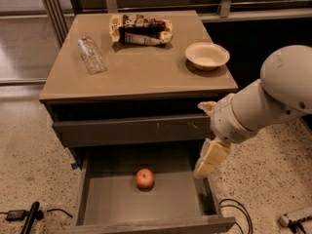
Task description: Pick apple from middle drawer and place on counter
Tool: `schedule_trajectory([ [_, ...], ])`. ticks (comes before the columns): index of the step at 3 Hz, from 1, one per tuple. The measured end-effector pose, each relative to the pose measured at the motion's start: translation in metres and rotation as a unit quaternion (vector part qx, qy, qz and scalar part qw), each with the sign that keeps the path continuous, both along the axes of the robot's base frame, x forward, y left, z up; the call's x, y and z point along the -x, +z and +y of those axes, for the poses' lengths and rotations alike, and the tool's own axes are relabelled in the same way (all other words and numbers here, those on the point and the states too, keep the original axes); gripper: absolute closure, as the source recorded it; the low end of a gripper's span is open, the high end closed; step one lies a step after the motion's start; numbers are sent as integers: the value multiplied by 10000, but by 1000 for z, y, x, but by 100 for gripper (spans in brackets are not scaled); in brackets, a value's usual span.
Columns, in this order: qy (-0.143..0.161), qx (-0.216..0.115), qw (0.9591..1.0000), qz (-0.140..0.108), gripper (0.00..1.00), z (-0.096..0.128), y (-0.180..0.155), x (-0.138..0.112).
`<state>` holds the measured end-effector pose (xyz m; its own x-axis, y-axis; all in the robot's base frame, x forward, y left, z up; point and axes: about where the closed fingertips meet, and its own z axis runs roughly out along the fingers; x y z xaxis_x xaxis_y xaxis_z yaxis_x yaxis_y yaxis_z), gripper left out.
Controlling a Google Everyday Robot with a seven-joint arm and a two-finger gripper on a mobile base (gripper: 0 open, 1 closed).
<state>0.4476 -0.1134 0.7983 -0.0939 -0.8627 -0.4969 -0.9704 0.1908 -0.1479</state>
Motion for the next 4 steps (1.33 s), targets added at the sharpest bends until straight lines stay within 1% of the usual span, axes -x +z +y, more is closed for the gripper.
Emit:
schedule_trajectory([
  [1,3,60,9997,216,0,14,-37,-8],
  [2,28,45,9994,331,0,22,-72,-12],
  [4,44,-300,9991,304,0,34,-130,-21],
])
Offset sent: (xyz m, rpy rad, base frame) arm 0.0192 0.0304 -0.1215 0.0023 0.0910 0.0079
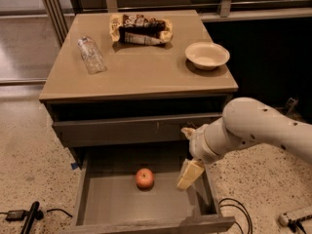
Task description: Pick apple from middle drawer and place on counter
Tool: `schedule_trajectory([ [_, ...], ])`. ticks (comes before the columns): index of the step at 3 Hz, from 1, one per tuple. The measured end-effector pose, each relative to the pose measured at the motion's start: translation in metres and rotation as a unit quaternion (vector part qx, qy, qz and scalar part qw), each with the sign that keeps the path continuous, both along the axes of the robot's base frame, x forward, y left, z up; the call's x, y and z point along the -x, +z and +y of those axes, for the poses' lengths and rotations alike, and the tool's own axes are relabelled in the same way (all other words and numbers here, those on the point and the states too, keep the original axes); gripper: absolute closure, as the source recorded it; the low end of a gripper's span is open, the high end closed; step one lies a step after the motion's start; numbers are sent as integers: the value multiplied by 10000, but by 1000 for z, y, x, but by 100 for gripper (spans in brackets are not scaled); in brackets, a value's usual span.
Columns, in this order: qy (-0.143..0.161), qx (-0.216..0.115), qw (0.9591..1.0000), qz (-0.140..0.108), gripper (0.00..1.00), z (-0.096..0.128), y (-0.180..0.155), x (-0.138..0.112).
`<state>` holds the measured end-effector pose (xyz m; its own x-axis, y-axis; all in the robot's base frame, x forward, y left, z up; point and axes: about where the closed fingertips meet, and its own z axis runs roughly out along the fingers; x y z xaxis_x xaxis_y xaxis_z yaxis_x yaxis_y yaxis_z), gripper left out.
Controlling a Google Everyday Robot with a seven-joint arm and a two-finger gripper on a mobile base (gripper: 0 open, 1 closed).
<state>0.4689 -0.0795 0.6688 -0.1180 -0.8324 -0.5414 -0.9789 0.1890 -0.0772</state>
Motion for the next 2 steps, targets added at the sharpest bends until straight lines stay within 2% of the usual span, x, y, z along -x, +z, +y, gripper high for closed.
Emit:
schedule_trajectory([
  [1,3,-332,9994,31,0,18,-43,0],
  [2,29,-637,9979,85,0,48,-89,-7],
])
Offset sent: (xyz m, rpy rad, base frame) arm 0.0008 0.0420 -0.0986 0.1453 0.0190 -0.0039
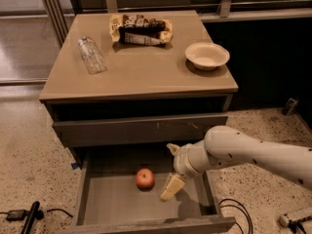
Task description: Pick apple from middle drawer and place on counter
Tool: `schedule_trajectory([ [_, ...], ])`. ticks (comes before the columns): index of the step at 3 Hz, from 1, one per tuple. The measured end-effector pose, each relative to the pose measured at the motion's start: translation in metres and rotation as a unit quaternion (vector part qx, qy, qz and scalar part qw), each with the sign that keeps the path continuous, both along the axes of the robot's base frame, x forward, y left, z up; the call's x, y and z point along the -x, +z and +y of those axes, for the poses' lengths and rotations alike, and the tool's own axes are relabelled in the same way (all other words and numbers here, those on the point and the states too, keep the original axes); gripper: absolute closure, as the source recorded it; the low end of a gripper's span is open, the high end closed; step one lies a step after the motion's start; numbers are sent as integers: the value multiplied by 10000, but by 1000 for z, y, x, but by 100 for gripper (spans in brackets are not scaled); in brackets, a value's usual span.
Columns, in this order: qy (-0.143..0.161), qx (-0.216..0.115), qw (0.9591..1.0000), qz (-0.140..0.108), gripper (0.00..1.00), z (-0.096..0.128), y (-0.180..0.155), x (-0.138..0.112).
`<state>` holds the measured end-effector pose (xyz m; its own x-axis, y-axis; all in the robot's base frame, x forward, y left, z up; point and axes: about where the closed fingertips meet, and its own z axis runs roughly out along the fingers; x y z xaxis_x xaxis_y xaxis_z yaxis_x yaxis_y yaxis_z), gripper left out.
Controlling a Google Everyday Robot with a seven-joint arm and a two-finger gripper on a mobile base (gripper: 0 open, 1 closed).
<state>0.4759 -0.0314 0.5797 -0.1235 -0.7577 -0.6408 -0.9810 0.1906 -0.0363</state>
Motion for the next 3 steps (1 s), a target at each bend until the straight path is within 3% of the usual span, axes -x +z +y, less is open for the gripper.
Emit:
schedule_trajectory([
  [1,0,0,10000,0,0,0,0,0],
  [3,8,1,9999,107,0,28,-45,-19],
])
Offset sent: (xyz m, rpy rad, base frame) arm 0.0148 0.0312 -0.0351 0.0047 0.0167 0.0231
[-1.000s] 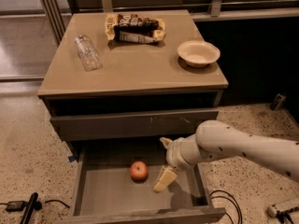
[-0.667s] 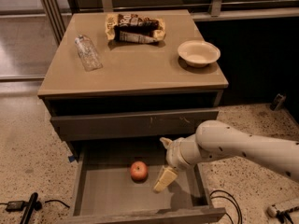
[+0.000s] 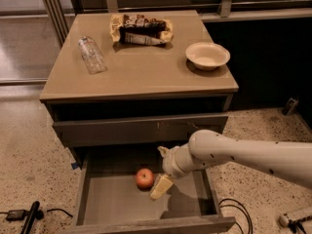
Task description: Pick apple from middle drawer and place on counter
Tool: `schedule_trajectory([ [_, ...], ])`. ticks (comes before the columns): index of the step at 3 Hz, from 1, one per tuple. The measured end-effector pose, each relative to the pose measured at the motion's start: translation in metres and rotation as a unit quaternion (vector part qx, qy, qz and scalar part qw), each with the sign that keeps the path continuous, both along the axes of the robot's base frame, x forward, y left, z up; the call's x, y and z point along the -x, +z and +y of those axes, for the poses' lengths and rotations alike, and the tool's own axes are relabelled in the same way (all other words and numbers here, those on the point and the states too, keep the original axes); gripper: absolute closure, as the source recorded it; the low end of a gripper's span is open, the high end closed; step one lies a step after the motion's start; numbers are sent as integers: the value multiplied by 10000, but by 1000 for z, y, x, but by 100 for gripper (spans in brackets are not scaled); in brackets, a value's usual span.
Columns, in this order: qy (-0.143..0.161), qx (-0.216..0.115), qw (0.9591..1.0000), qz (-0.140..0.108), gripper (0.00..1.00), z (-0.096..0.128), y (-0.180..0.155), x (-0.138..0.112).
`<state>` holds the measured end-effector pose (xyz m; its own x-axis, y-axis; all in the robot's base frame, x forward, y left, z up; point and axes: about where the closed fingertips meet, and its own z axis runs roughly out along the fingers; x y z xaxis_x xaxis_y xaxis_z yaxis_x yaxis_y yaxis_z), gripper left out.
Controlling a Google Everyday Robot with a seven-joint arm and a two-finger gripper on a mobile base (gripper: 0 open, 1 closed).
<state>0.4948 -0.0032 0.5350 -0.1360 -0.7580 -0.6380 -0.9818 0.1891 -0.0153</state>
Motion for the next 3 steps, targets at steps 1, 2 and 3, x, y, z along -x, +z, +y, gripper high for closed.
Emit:
schedule_trajectory([
  [1,-62,-142,9999,49,0,15,-39,-15],
  [2,-114,-293,9995,19,0,22,-60,-21],
  [3,-218,-455,9987,-34,0,28,-79,-29],
])
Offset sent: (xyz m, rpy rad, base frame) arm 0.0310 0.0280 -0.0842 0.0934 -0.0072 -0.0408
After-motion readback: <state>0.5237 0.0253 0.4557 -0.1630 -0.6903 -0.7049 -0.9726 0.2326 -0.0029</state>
